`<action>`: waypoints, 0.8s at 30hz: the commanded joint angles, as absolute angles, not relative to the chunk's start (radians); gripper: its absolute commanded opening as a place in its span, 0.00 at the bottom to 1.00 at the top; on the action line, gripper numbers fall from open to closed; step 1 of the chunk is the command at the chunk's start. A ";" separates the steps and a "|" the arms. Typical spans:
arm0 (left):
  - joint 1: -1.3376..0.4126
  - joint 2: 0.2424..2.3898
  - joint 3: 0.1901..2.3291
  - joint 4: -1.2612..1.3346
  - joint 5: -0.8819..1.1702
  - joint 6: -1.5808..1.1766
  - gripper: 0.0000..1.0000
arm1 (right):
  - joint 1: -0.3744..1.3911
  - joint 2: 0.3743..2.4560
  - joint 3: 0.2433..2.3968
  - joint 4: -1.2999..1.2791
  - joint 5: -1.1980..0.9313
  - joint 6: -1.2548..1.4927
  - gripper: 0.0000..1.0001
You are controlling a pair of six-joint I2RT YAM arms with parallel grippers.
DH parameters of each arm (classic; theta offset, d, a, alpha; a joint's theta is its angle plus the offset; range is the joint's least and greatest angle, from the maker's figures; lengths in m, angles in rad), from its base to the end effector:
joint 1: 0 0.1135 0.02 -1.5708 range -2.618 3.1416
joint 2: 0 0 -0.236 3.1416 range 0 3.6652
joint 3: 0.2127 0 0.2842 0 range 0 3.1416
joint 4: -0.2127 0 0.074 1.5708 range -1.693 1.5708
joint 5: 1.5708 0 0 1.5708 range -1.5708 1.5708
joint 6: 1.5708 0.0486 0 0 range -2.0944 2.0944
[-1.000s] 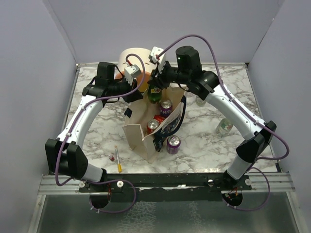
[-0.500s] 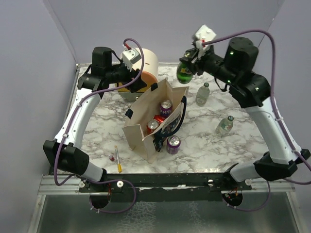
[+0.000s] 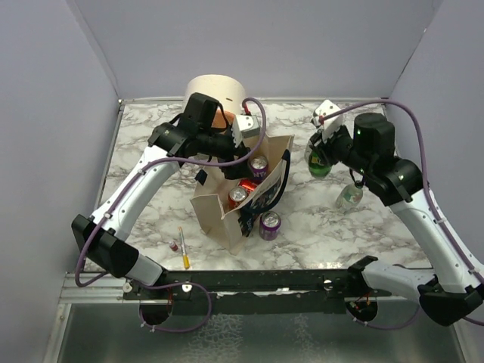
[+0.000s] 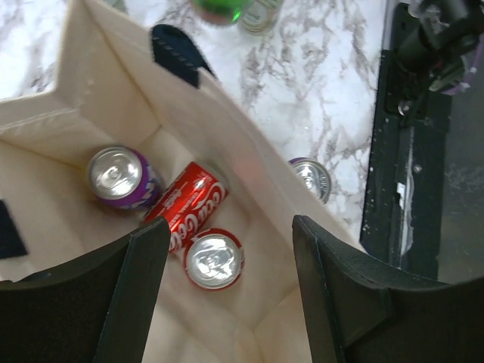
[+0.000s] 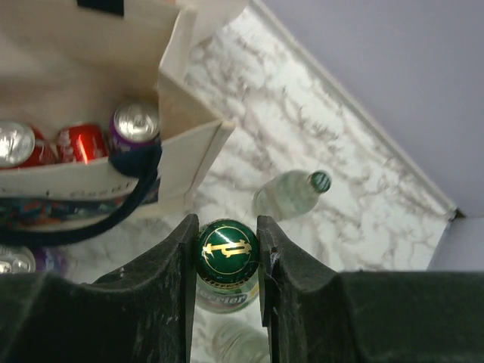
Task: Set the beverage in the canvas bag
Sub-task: Place the drink at the center of the board.
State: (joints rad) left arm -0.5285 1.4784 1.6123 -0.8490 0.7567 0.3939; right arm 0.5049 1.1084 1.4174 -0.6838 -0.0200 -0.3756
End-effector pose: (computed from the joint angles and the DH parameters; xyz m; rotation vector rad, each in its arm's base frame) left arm 0.2838 -0.2043 0.3733 1.3225 1.7743 -0.9304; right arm 0.2404 0.1340 0.4215 -0.8417 1.7556 0.1051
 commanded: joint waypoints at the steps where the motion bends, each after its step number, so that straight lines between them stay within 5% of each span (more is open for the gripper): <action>1: -0.576 1.484 1.593 -0.884 0.814 0.419 0.67 | 0.509 0.992 1.278 -0.546 -0.046 -0.343 0.01; 11: -0.621 1.515 1.536 -0.830 0.864 0.412 0.49 | 0.508 0.931 1.005 -0.504 -0.175 -0.328 0.01; 24: -0.634 1.524 1.486 -0.779 0.931 0.440 0.44 | 0.508 0.894 0.843 -0.466 -0.276 -0.359 0.02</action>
State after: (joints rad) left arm -0.6228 1.5150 1.4750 -0.7921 0.8700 0.4038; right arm 0.5049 0.9386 0.8253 -0.5983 -0.2115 -0.3298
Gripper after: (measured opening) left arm 0.444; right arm 0.317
